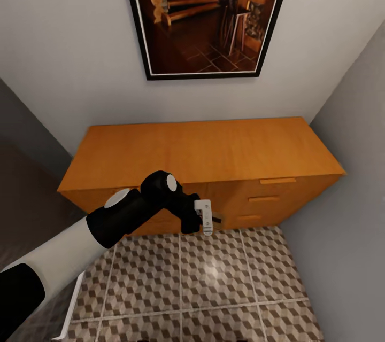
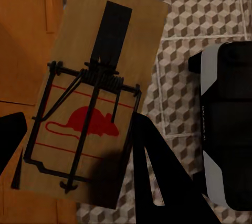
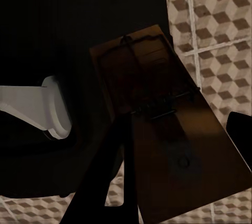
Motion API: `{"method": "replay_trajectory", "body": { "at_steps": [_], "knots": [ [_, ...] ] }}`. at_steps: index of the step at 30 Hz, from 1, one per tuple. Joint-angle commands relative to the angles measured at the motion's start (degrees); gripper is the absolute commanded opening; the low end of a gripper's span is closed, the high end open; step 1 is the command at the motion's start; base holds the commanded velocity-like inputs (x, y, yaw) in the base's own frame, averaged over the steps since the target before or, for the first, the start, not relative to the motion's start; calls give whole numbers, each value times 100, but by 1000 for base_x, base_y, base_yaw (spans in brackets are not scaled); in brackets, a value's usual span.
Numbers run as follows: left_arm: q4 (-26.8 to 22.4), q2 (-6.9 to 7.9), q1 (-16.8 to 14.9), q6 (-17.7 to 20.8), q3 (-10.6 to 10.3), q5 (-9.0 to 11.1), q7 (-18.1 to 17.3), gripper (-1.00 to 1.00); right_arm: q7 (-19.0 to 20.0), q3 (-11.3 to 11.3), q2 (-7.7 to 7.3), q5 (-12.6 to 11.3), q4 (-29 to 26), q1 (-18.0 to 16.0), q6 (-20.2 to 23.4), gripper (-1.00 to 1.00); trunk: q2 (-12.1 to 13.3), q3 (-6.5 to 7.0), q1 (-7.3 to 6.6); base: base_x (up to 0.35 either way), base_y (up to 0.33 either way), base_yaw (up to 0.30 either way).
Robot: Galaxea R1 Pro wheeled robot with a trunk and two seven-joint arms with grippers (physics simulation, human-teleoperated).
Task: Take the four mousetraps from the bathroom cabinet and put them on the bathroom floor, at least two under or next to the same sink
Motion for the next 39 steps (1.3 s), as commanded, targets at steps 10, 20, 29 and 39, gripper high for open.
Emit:
{"method": "replay_trajectory", "body": {
  "at_steps": [10, 20, 29, 39],
  "knots": [
    [3, 1, -5, 40, -14, -39, -55, -100, -4, -44, 3, -8, -11, 4, -11, -100, -9, -8, 0, -333, 0, 0],
    [135, 1, 12, 47, -204, -31, -38, -100, -9, -49, 3, -8, -11, 4, -11, -100, -9, -8, 0, -103, 0, 0],
    [481, 1, 20, 47, -217, -5, -38, -100, -11, -68, -17, -5, -20, 4, -11, -100, -9, -8, 0, -1, 0, 0],
    [1631, 204, 1111, -198, -208, 279, 1533, -100, -71, -83, -108, 1, -767, 4, -11, -100, -9, -8, 0, 0, 0, 0]
  ]
}}
